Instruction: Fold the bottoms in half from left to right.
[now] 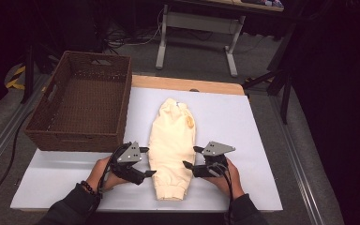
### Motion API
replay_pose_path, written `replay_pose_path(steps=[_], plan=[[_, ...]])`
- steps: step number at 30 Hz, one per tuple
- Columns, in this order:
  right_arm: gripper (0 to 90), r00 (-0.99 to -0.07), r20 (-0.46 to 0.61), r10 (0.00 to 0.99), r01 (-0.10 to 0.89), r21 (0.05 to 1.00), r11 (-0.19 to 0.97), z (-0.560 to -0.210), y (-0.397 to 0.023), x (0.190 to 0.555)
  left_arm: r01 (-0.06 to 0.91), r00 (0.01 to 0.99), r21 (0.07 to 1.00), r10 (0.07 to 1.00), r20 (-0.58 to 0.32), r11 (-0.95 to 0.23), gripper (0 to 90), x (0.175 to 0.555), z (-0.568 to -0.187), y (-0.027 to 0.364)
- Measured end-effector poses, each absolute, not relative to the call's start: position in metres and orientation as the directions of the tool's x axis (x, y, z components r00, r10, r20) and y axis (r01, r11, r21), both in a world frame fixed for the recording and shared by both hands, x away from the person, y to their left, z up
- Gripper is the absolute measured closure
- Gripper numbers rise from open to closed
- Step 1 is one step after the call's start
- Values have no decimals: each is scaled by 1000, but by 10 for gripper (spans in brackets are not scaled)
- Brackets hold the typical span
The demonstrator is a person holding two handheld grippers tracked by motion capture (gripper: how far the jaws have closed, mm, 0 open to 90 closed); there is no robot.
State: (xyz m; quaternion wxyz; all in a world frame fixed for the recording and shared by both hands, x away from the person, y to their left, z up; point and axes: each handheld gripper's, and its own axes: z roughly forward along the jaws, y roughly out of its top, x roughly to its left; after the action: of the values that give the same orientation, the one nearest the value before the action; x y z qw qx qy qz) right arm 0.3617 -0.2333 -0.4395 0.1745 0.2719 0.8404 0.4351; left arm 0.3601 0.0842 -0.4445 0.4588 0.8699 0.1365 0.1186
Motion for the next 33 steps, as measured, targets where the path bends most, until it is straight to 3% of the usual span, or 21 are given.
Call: replay_pose_path(steps=[2,10,12,33], plan=[[207,-779,-64,623,297,838,457,-435,-234,359,138,923,842,376,82,-522,70,359,-442,87],[60,-722,-94,685,259,882,394,-422,-239,348,125,908,868,408,96,-481,88,353,-434,101],[54,-714,-90,695,258,888,380,-420,-241,347,99,921,869,375,105,-485,59,350,-433,104],[64,-660,-145,737,195,915,355,-414,-264,318,67,856,906,491,164,-419,62,331,-431,148]])
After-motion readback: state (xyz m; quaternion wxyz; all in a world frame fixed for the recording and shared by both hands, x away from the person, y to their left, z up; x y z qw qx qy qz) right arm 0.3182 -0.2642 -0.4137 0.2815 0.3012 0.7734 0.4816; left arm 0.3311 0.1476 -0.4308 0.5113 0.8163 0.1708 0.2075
